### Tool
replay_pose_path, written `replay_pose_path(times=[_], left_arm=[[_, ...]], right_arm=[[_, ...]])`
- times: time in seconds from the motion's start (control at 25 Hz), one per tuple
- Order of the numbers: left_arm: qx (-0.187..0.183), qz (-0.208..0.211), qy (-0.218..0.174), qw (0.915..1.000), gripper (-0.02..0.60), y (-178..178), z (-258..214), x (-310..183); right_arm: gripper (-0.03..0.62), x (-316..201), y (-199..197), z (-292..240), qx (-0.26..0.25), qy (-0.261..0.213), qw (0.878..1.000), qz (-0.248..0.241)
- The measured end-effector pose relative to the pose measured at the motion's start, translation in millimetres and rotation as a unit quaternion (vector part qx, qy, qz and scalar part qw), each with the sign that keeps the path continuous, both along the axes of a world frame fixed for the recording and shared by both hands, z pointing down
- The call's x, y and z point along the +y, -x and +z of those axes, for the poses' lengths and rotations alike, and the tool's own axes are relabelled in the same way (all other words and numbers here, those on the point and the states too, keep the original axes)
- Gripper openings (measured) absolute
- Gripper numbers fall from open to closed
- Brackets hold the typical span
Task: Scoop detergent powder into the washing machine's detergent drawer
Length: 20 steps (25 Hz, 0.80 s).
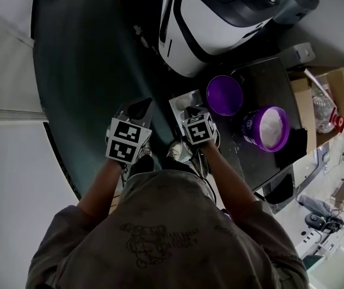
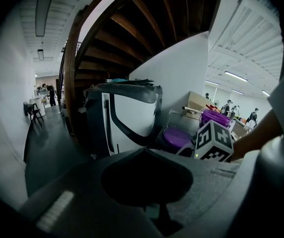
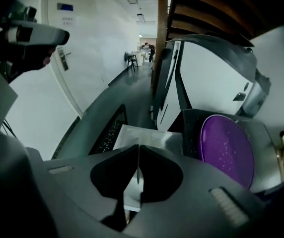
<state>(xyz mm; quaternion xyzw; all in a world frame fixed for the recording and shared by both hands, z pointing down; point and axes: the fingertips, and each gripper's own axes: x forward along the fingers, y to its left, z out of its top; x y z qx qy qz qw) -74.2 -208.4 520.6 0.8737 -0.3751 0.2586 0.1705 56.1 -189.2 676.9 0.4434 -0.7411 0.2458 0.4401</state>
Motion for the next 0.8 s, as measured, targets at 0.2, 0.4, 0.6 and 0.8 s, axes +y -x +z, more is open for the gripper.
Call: replay_pose_path(times=[0.2, 0.4, 0.6, 0.8], left_arm=[[-0.002, -0.012, 0.011, 0.9999, 0.000, 11, 8, 6], [0.003, -0.025, 0.026, 0.9993, 0.000, 20, 17, 17], [0.002, -0.015, 0.034, 0.9993, 0.000, 24, 23, 26], [0.010, -0.013, 0.032, 0.9993, 0.000, 28, 24, 28]], right_arm=[[0.035, 1, -1, 2, 0.054, -0.017, 0.998, -0.034], [0.035, 1, -5, 1, 0.115, -0.044, 0.990, -0.067], [0.035, -1, -5, -4, 0.170, -0.064, 0.979, -0.089], [0.035, -2, -9, -10, 0.228, -0.075, 0.965, -0.106]])
